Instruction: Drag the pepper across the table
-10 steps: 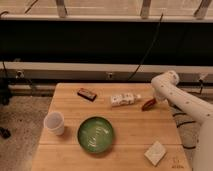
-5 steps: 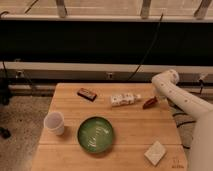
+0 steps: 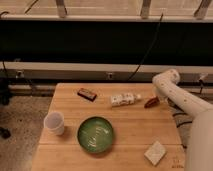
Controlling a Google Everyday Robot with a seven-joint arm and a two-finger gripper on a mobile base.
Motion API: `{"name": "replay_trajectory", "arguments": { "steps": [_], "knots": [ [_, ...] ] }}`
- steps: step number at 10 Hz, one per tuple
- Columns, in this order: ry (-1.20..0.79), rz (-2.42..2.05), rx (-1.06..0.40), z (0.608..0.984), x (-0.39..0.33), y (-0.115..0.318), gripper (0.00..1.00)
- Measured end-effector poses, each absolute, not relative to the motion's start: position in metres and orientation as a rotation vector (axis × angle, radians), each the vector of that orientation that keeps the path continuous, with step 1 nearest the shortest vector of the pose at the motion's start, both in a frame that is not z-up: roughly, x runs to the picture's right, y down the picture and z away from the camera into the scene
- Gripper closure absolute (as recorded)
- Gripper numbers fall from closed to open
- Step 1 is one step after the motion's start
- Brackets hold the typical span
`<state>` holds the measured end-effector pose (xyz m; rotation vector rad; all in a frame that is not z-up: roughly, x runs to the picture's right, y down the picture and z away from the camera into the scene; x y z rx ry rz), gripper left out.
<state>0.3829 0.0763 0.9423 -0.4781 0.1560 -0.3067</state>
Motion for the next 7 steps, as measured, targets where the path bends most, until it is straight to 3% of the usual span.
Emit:
{"name": "replay_trajectory", "arguments": {
  "steps": [2, 4, 7],
  "knots": [
    [0.16, -0.289, -0.48, 0.943, 0.388, 0.077, 0.89],
    [0.149, -0.321, -0.489, 0.941, 0.38, 0.08, 0.98],
    [0.149, -0.316, -0.485, 0.942, 0.374, 0.078, 1.0]
  ]
}}
